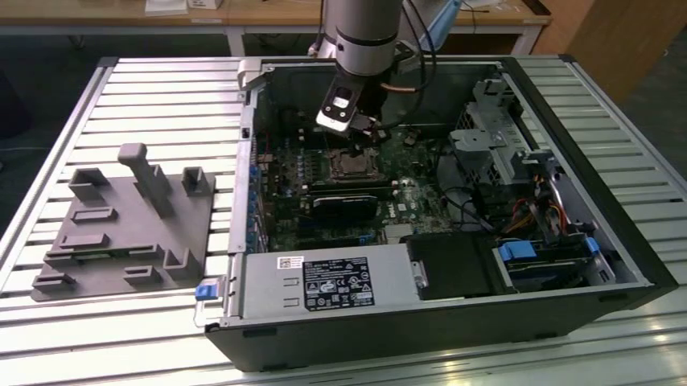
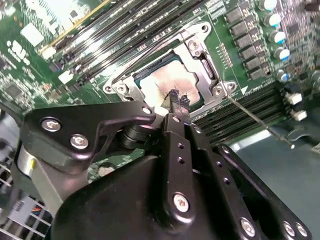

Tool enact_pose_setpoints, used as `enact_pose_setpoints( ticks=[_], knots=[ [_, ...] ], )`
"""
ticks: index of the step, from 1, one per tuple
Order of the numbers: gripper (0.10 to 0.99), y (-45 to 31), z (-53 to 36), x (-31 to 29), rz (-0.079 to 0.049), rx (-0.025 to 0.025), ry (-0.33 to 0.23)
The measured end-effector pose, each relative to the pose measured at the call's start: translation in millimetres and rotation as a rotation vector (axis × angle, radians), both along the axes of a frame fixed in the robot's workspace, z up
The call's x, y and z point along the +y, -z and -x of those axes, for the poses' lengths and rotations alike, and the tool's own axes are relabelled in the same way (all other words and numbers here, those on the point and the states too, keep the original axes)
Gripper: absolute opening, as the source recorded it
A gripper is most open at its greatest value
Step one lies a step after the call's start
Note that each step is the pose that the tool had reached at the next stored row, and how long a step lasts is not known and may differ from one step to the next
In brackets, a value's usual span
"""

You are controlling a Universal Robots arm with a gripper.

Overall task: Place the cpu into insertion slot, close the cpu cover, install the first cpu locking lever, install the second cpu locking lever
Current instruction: 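Close the cpu cover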

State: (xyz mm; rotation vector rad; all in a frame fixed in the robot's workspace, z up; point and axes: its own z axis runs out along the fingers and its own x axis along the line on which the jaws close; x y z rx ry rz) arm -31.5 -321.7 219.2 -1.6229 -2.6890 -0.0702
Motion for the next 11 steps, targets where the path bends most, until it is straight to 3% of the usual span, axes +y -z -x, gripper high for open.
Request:
enact_pose_setpoints(
  ticks=[11],
  knots=[
    [0.106, 0.4, 0.0, 0.0, 0.001, 0.0000, -0.199]
  ],
)
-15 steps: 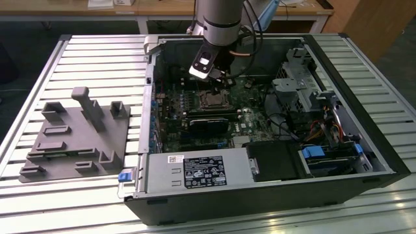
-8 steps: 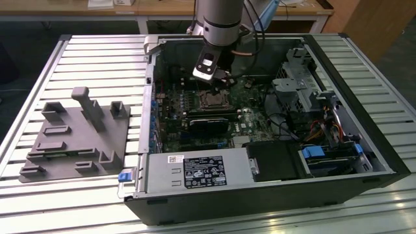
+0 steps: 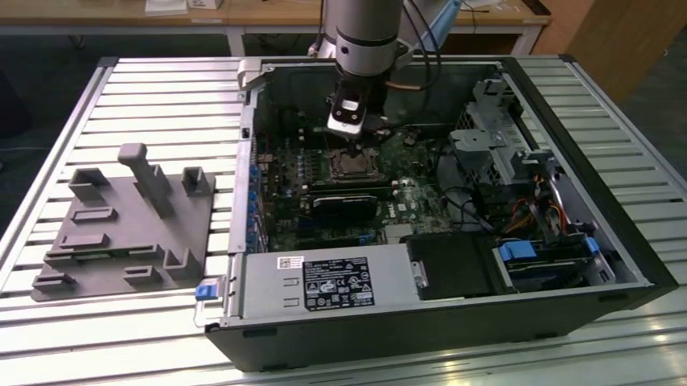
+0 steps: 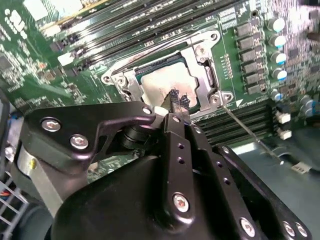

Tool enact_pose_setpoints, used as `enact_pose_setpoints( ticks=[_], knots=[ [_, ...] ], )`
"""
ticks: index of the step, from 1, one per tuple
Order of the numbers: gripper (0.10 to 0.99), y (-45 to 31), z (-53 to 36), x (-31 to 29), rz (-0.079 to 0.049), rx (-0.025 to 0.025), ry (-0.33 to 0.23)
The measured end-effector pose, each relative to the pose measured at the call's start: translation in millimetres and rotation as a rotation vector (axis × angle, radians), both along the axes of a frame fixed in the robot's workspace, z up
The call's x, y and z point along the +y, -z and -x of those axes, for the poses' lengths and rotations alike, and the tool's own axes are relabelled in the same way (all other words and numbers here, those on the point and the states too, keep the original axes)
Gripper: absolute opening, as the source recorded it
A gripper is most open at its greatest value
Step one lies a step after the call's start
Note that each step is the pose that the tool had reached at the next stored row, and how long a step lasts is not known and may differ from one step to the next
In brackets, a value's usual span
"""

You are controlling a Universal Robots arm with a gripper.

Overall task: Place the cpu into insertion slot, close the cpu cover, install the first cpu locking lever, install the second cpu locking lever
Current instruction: 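Close the cpu cover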

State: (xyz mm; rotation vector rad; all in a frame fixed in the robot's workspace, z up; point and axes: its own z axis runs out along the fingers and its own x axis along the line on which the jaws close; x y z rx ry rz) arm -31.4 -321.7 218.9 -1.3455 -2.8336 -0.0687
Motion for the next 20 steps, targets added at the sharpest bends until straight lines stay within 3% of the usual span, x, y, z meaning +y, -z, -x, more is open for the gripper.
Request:
enact_pose_setpoints(
  ticks=[20],
  knots=[
    [0.106, 0.8, 0.0, 0.0, 0.000, -0.0001, -0.363]
  ],
)
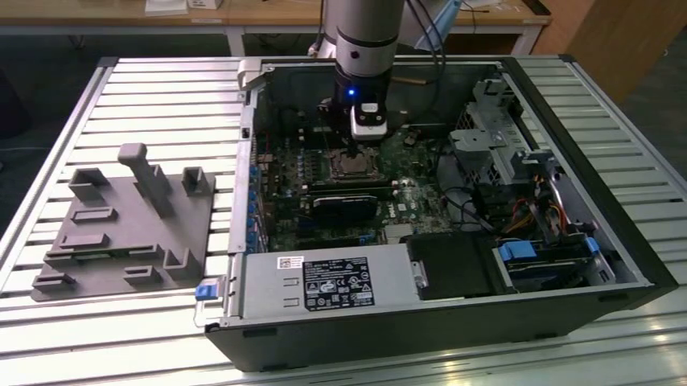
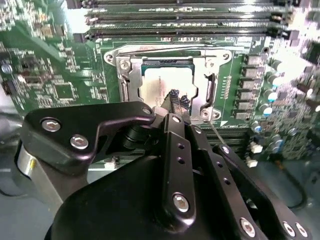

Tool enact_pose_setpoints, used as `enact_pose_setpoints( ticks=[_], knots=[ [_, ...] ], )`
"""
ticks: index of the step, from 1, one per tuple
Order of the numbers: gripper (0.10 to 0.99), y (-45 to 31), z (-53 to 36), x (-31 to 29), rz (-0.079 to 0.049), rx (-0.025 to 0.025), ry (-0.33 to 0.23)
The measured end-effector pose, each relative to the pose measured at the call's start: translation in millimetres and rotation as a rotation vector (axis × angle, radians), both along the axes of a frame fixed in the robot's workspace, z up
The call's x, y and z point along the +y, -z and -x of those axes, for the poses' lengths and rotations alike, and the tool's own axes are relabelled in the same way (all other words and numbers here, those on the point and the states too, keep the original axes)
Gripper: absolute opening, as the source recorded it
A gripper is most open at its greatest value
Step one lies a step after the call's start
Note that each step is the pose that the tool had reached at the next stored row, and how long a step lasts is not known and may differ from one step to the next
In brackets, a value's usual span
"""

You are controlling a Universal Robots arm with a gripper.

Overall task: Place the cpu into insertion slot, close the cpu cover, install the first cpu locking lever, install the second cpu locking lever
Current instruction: 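Close the cpu cover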

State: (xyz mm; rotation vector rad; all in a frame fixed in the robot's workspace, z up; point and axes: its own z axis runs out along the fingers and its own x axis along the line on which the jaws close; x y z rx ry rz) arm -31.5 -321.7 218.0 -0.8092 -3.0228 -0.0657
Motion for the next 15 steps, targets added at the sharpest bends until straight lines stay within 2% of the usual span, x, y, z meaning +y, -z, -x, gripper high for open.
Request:
enact_pose_setpoints(
  ticks=[15],
  knots=[
    [0.106, 1.4, 0.0, 0.0, 0.005, 0.0003, -0.273]
  ],
)
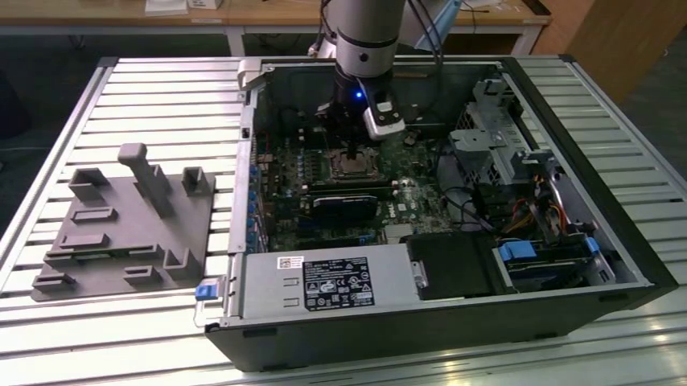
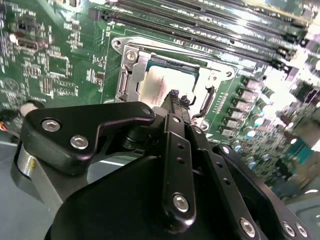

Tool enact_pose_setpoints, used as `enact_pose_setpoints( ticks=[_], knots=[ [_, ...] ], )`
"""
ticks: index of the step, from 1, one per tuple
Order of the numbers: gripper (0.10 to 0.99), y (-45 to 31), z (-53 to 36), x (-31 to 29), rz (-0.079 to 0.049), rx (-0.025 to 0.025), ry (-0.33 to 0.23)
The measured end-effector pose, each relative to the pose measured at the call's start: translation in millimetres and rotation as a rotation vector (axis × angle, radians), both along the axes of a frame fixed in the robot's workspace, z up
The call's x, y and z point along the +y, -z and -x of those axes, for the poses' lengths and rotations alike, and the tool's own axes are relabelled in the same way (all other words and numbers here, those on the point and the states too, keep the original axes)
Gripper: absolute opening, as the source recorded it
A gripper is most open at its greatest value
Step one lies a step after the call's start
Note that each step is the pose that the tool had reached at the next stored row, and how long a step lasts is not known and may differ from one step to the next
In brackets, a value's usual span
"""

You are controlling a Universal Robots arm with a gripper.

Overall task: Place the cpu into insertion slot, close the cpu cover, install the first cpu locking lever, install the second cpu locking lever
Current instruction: 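Close the cpu cover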

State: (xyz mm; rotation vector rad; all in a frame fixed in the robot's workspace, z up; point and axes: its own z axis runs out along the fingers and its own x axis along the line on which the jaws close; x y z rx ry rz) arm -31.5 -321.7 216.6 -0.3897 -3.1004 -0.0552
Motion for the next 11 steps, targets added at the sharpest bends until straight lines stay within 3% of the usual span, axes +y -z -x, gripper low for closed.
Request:
enact_pose_setpoints(
  ticks=[8, 9, 11],
  knots=[
    [0.106, 0.3, 0.0, 0.0, 0.000, -0.0010, -0.126],
    [0.106, 0.4, 0.2, -0.1, 0.001, -0.0032, -0.132],
    [0.106, 0.7, 1.1, -0.1, 0.004, -0.0129, -0.138]
  ],
)
